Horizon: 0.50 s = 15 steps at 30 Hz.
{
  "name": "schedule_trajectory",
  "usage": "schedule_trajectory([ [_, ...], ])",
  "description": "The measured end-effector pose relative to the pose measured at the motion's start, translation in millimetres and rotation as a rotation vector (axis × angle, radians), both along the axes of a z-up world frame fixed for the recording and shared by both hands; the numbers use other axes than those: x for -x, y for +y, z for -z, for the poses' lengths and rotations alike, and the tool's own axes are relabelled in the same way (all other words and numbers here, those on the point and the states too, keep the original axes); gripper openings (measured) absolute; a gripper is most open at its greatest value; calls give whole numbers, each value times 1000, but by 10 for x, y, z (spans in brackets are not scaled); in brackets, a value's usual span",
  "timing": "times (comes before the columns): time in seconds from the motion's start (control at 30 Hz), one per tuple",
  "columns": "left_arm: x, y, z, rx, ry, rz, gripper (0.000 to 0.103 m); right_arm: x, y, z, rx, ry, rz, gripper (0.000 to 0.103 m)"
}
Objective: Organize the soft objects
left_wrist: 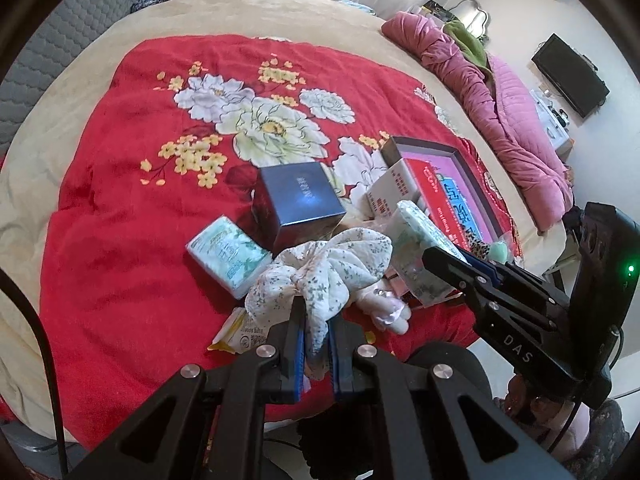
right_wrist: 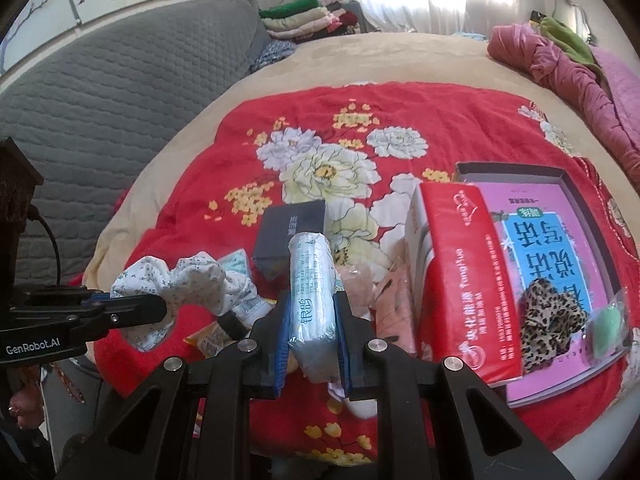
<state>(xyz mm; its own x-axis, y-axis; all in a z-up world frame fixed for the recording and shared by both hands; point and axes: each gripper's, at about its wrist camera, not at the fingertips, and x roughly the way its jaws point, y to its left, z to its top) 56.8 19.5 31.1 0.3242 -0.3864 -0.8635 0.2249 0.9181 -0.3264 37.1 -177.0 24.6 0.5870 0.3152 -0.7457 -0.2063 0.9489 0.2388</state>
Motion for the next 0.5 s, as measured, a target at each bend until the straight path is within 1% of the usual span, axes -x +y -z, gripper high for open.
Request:
schedule_trajectory([
  [0.17,15,-91,-122,0,-19,9,10,56,-100,-153,-17,-34,16,20],
  [0.3,15,-206,-231,-7,-38,26,10,85,-169,-280,-8,-67,25,20],
  [0.5,41,-422,-379,1,-60,65,10,136,-307,-455,-19,-96,37,20],
])
